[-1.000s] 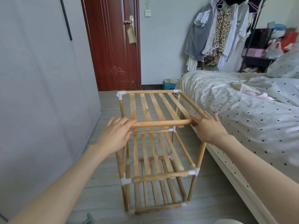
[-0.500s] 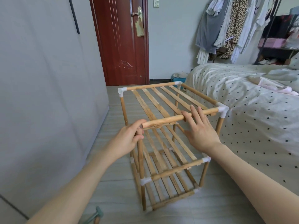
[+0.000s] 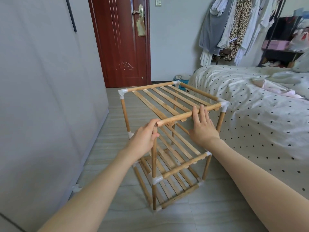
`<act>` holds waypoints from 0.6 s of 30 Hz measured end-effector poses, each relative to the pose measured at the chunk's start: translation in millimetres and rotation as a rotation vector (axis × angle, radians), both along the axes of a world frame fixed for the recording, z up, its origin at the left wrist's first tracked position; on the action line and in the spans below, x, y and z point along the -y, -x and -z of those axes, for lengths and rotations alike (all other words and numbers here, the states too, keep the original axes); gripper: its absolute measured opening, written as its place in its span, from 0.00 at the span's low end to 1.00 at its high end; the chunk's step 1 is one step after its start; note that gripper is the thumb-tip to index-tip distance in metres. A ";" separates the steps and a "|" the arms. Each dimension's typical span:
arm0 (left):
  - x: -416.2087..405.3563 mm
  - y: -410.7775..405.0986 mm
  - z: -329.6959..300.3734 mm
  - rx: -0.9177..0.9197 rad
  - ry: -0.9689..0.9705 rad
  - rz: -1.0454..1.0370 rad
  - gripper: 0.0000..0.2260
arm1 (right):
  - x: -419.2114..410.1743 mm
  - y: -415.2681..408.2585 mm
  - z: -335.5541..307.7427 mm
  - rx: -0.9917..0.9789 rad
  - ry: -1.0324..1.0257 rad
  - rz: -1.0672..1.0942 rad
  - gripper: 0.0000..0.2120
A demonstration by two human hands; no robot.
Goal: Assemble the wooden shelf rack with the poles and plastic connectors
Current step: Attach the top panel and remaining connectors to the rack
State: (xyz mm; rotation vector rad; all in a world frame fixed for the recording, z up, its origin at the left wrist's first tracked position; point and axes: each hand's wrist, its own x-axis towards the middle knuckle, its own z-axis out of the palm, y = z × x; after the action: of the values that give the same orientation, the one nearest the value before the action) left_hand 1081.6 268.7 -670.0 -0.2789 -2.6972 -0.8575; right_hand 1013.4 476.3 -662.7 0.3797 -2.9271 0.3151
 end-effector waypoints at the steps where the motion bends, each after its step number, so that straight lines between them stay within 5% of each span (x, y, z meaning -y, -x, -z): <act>1: 1.6 -2.7 1.2 0.020 0.019 0.005 0.25 | 4.2 -8.0 2.5 0.011 0.033 -0.007 0.40; 4: 11.5 -15.1 6.0 0.095 0.108 0.037 0.31 | 18.9 -36.9 17.3 0.140 0.132 -0.046 0.37; 8: 36.6 -36.2 16.3 0.200 0.088 0.052 0.29 | 43.7 -69.6 35.0 0.315 0.081 -0.058 0.14; 18: 145.1 -112.0 155.6 0.471 -0.150 -0.260 0.18 | 156.9 -101.5 149.6 0.753 -0.027 -0.412 0.23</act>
State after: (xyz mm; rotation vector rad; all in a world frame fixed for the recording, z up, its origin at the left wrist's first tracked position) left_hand 1193.6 123.6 -825.6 0.3446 -2.9673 -1.1520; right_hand 1114.8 319.4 -812.2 1.0829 -3.5506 0.5793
